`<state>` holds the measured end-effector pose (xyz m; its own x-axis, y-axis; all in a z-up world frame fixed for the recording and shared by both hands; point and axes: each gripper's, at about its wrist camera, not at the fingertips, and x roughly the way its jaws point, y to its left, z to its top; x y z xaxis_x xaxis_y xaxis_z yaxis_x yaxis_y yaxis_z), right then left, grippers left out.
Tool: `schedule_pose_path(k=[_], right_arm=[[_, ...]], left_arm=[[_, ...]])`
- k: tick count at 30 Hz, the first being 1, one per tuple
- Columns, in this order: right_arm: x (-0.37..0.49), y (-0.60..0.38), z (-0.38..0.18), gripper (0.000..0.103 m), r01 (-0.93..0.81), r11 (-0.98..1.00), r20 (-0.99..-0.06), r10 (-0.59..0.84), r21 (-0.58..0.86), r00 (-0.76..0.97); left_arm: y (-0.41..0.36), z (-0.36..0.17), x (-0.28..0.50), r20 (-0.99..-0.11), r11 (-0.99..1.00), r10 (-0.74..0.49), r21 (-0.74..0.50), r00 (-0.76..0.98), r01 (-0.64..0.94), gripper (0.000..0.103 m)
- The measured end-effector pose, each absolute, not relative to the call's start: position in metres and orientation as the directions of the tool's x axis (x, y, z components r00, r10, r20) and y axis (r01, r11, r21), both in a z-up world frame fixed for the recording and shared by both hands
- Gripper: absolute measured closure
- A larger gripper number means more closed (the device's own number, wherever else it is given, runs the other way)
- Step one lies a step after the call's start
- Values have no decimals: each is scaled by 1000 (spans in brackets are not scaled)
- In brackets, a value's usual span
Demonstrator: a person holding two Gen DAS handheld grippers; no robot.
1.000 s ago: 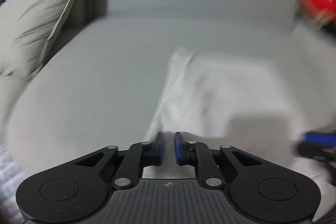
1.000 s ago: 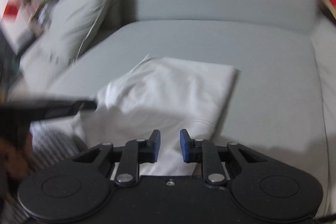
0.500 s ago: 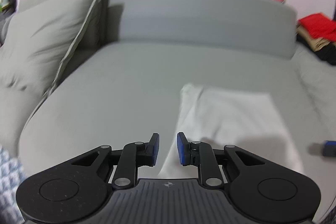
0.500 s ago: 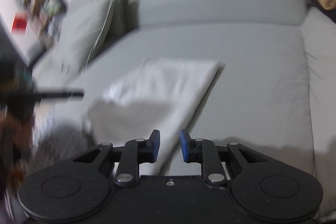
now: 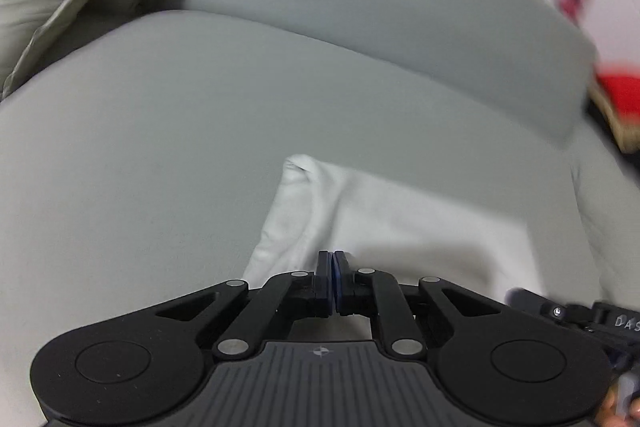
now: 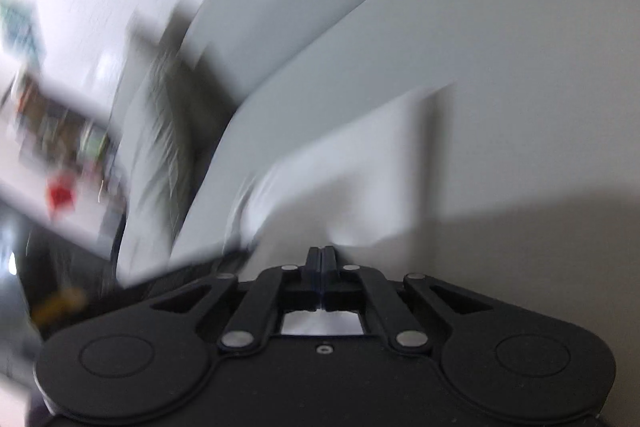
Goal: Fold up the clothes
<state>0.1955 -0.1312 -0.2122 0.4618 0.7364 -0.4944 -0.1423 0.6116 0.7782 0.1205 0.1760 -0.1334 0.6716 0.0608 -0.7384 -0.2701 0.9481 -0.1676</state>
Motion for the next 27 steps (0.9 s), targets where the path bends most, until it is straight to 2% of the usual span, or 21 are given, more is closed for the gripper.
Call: schedule_pose_path(k=[1, 2, 4, 5, 7, 9, 10, 11, 13, 16, 17, 19, 22, 23, 24, 26, 27], right_arm=[[198, -141, -215, 103, -84, 616, -495, 700, 783, 514], [200, -150, -216, 103, -37, 624, -502, 661, 780, 557], [200, -165, -212, 103, 21, 661, -531, 583, 750, 615], [200, -171, -208, 100, 35, 678, -541, 553, 735, 633], [197, -183, -202, 97, 68, 673, -542, 527, 737, 654], [194, -186, -196, 97, 75, 637, -514, 540, 767, 667], [194, -184, -191, 97, 60, 624, -496, 555, 779, 668], [194, -178, -186, 97, 37, 617, -480, 572, 786, 666], [196, -161, -178, 97, -10, 595, -447, 615, 804, 650], [210, -138, -177, 97, -60, 552, -414, 688, 832, 596], [215, -129, -180, 97, -71, 550, -418, 705, 832, 573], [226, -110, -189, 97, -91, 563, -443, 731, 822, 519], [240, -98, -205, 97, -82, 586, -484, 733, 806, 478], [244, -96, -211, 103, -75, 600, -500, 723, 797, 477], [246, -98, -216, 103, -69, 608, -504, 711, 791, 490], [243, -116, -219, 103, -45, 623, -496, 662, 781, 563], [238, -127, -218, 103, -16, 639, -503, 620, 769, 602]], left_arm=[[176, -129, 118, -732, 947, 145, -92, 665, -308, 96], [179, -123, 113, -726, 946, 141, -103, 673, -309, 98], [184, -112, 104, -712, 942, 133, -125, 689, -310, 96], [186, -106, 100, -705, 943, 127, -132, 698, -306, 96], [175, -90, 95, -687, 964, 81, -129, 722, -231, 96], [161, -74, 98, -662, 975, -19, -177, 749, -132, 93], [153, -69, 101, -651, 975, -68, -203, 756, -88, 86], [144, -66, 107, -644, 975, -102, -215, 758, -52, 85], [128, -66, 124, -640, 972, -160, -236, 751, 6, 85], [114, -92, 160, -683, 977, -163, -210, 712, 23, 86], [111, -102, 172, -700, 980, -156, -197, 697, 22, 92], [114, -122, 189, -716, 989, -90, -147, 692, -23, 96], [132, -143, 204, -721, 985, 47, -81, 691, -151, 98], [140, -150, 207, -729, 975, 102, -63, 677, -215, 96], [149, -156, 208, -736, 959, 159, -43, 658, -280, 93], [165, -164, 208, -745, 916, 260, -10, 614, -400, 96], [170, -160, 205, -749, 904, 267, -25, 607, -427, 96]])
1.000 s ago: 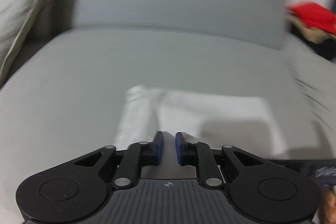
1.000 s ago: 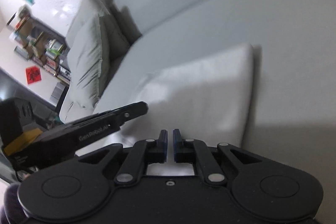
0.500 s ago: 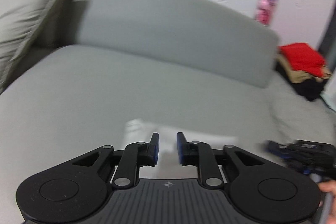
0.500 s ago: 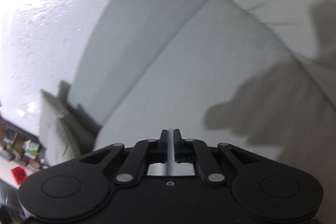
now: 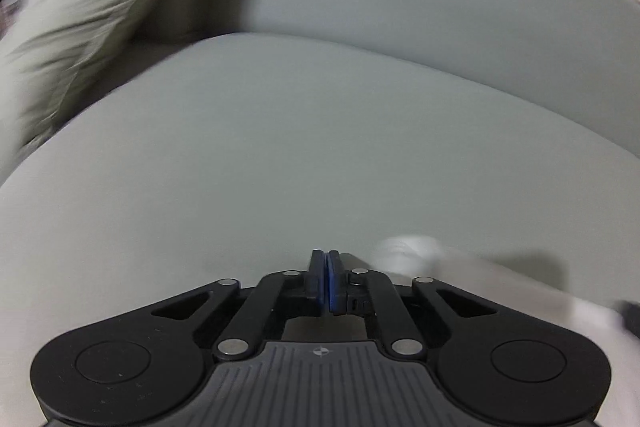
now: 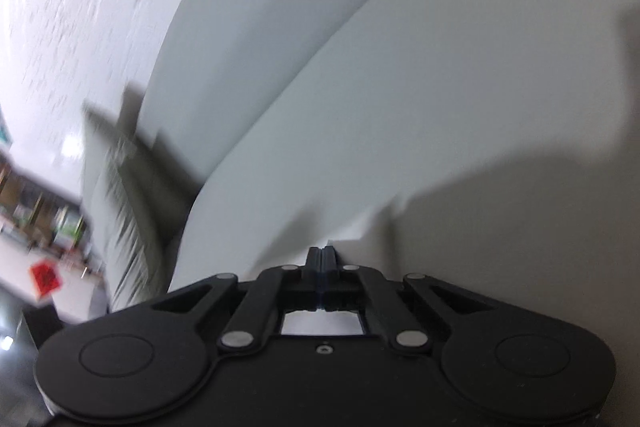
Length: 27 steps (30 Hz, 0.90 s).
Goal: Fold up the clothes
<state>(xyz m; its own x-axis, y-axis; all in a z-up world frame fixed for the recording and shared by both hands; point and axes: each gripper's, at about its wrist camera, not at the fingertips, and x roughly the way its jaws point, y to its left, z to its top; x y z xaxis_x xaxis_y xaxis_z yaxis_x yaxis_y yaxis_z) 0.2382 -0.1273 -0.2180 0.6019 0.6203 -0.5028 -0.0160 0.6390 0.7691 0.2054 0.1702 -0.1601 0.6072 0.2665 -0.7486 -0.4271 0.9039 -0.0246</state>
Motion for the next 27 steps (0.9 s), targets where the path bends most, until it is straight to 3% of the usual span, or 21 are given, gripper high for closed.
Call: schedule_pose_path(k=[4, 5, 9, 11, 14, 19, 23, 27], right_arm=[[231, -164, -204, 103, 104, 690, -550, 467, 716, 692], [226, -173, -199, 97, 120, 695, -555, 445, 709, 702], [192, -202, -165, 94, 103, 706, -556, 449, 701, 699], [170, -204, -145, 91, 46, 739, -574, 480, 672, 663], [136, -184, -119, 81, -96, 793, -622, 540, 601, 567], [79, -121, -98, 81, -398, 799, -676, 597, 450, 432], [53, -84, -100, 82, -505, 811, -709, 540, 295, 453], [33, -78, -109, 82, -520, 831, -777, 457, 199, 432]], left_arm=[[179, -133, 182, -746, 887, 241, -91, 621, -453, 96], [178, -125, 173, -741, 892, 223, -108, 633, -440, 96], [156, -96, 120, -734, 944, 146, -98, 663, -316, 90], [140, -84, 92, -738, 967, 110, -76, 666, -243, 84], [112, -81, 55, -761, 991, 73, -15, 644, -130, 85], [99, -105, 12, -799, 999, 35, 23, 601, -29, 85], [70, -119, -3, -797, 1000, 9, 21, 604, 13, 87], [70, -124, -10, -803, 997, 69, 76, 592, -12, 85]])
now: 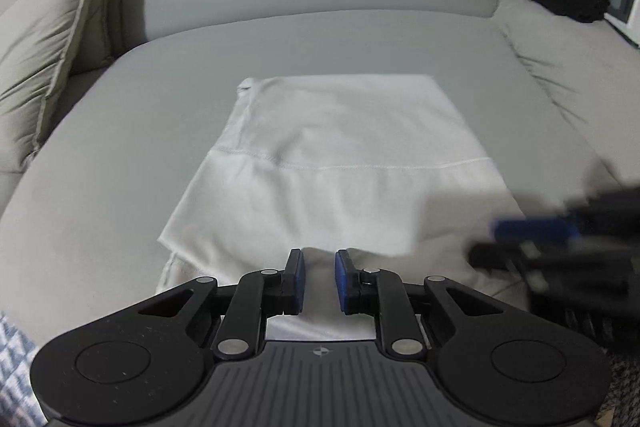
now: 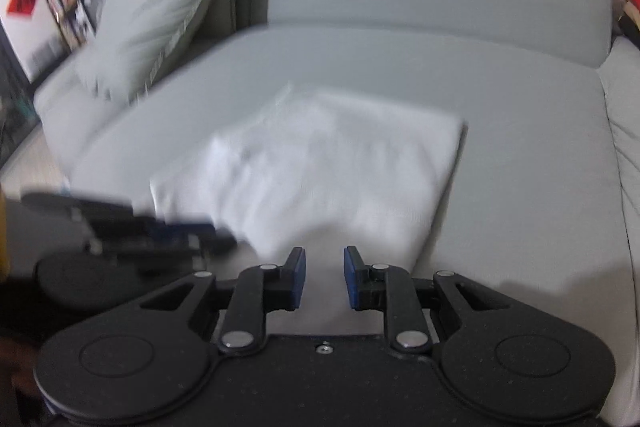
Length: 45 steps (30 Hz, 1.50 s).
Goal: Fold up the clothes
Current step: 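Move both open grippers to the edges of the folded hoodie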
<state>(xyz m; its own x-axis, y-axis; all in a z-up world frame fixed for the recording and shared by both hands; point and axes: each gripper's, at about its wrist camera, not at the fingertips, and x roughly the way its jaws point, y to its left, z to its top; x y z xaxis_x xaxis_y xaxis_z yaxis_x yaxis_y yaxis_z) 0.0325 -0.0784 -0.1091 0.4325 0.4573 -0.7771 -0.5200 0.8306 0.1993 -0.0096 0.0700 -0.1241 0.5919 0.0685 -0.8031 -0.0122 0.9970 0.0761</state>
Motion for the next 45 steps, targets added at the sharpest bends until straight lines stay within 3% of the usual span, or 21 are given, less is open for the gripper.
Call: schedule_pose_path(k=[4, 7, 11, 15, 17, 20, 23, 27, 28, 29, 30, 32, 37, 41, 45], right_arm=[[3, -106, -100, 83, -546, 821, -806, 433, 168, 403], [-9, -138, -93, 83, -509, 826, -829, 449, 243, 333], [-9, -151, -76, 83, -486, 825, -754, 509, 289, 416], [9, -128, -79, 92, -486, 812, -711, 547, 322, 442], [14, -114, -88, 93, -488, 818, -728, 531, 305, 434], [9, -111, -104, 93, -479, 834, -780, 484, 274, 397], [7, -124, -108, 95, -453, 830, -811, 490, 324, 319], [8, -143, -98, 81, -427, 814, -790, 537, 393, 297], [11, -149, -94, 77, -410, 808, -769, 560, 424, 307], [16, -154, -91, 65, -388, 798, -744, 586, 462, 321], [22, -160, -89, 44, -354, 786, -711, 613, 506, 344], [34, -175, -90, 20, -250, 772, -660, 631, 584, 407], [57, -198, -119, 23, -47, 694, -619, 669, 719, 412], [68, -198, -138, 41, 24, 645, -602, 699, 764, 386], [78, -193, -150, 46, 54, 636, -608, 703, 770, 369]], left_arm=[[76, -117, -31, -834, 994, 92, 112, 544, 2, 86], [85, -108, -49, -826, 997, 57, 73, 561, 5, 86], [85, -97, -49, -788, 999, 33, 30, 615, -15, 86], [69, -106, -31, -764, 999, 27, 33, 644, -2, 86], [63, -113, -27, -759, 999, 22, 39, 650, 11, 86], [60, -133, -25, -820, 998, 39, 59, 571, 16, 87], [73, -120, -34, -826, 1000, -8, 5, 564, 22, 87], [111, -95, -46, -765, 996, -54, -84, 642, -17, 80], [123, -91, -45, -748, 996, -37, -85, 662, -41, 73], [134, -87, -43, -732, 994, -19, -86, 681, -65, 56], [145, -83, -42, -718, 992, 1, -87, 696, -91, 49], [164, -84, -37, -724, 980, 40, -106, 689, -168, 36], [211, -103, -19, -727, 915, -66, -317, 684, -248, 33], [227, -124, 5, -741, 879, -174, -414, 649, -236, 33], [235, -147, 28, -756, 833, -303, -505, 580, -224, 33]])
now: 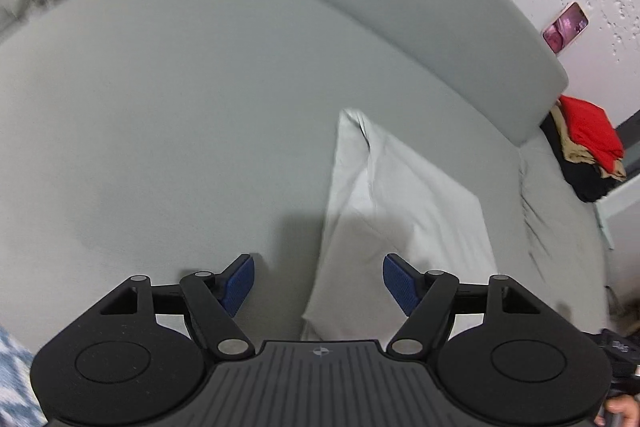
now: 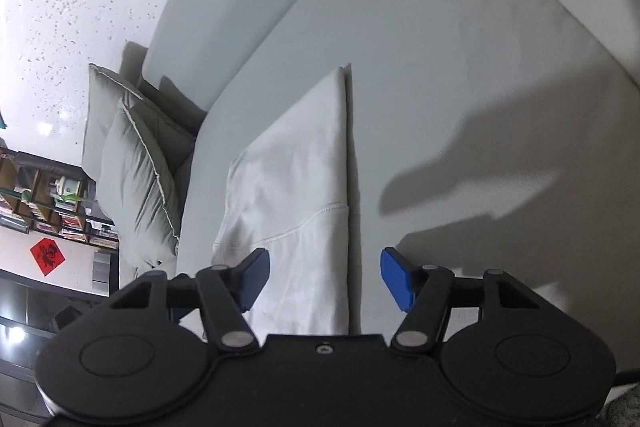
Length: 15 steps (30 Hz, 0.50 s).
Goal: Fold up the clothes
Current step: 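Move both open grippers to the edges of the folded hoodie, then grasp the folded hoodie edge with the left gripper while the right gripper grasps beside it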
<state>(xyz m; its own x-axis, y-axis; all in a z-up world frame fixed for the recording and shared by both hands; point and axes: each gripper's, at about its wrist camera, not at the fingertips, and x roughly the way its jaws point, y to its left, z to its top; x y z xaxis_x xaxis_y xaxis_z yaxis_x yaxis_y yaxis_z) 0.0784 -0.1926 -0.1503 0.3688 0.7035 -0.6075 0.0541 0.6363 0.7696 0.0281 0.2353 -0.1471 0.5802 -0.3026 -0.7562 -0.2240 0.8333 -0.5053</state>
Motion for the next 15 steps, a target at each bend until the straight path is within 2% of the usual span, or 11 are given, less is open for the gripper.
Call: schedule_pose_path(k=[7, 12, 15], right_arm=[[97, -190, -162, 54, 72, 627, -609, 713, 776, 348], [113, -183, -165, 57, 57, 633, -615, 720, 772, 320], [125, -179, -172, 59, 76, 630, -616, 718, 773, 324]], left_arm=[[242, -167, 50, -712, 741, -488, -643, 505, -191, 35], [232, -173, 67, -714, 743, -552, -655, 430, -134, 36], [227, -183, 82, -697, 726, -584, -678, 417, -117, 42]])
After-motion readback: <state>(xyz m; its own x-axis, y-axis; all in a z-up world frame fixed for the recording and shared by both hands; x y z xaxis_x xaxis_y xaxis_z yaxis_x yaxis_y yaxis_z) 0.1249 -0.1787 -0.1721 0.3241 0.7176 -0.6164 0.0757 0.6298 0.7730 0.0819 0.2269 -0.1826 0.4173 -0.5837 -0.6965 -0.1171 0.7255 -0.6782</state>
